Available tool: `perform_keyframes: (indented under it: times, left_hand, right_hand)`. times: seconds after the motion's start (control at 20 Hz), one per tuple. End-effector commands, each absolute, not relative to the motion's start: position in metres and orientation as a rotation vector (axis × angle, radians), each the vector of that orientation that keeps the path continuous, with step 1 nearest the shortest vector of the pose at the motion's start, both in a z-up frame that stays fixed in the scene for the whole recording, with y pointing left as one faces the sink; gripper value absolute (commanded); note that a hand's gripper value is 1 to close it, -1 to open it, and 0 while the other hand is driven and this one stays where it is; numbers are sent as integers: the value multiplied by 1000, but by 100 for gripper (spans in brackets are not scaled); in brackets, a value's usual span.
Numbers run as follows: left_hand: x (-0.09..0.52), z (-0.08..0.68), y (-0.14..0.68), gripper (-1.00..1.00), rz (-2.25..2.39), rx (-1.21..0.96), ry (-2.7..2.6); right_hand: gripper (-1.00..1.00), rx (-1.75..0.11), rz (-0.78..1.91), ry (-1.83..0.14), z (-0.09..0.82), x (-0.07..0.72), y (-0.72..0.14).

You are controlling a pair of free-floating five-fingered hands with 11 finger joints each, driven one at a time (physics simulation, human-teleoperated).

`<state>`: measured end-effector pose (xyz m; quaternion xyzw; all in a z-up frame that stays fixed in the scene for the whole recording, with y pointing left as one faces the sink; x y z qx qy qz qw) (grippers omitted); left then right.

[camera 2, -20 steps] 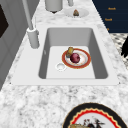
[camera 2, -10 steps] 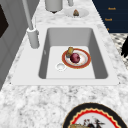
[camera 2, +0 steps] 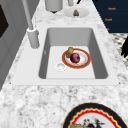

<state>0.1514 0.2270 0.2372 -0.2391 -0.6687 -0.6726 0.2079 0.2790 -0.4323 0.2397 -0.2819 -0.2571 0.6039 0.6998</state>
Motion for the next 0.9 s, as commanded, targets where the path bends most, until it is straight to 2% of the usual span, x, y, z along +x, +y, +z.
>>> perform_keyframes:
  times: [0.0, 0.85]
  left_hand:
    - [151, 237, 227, 0, -1872, -666, -1861]
    - [151, 237, 227, 0, -1872, -666, -1861]
  right_hand:
    - [-100, -694, 1350, -580, 212, 309, -437]
    - [-100, -702, 1320, -656, 81, 377, -483]
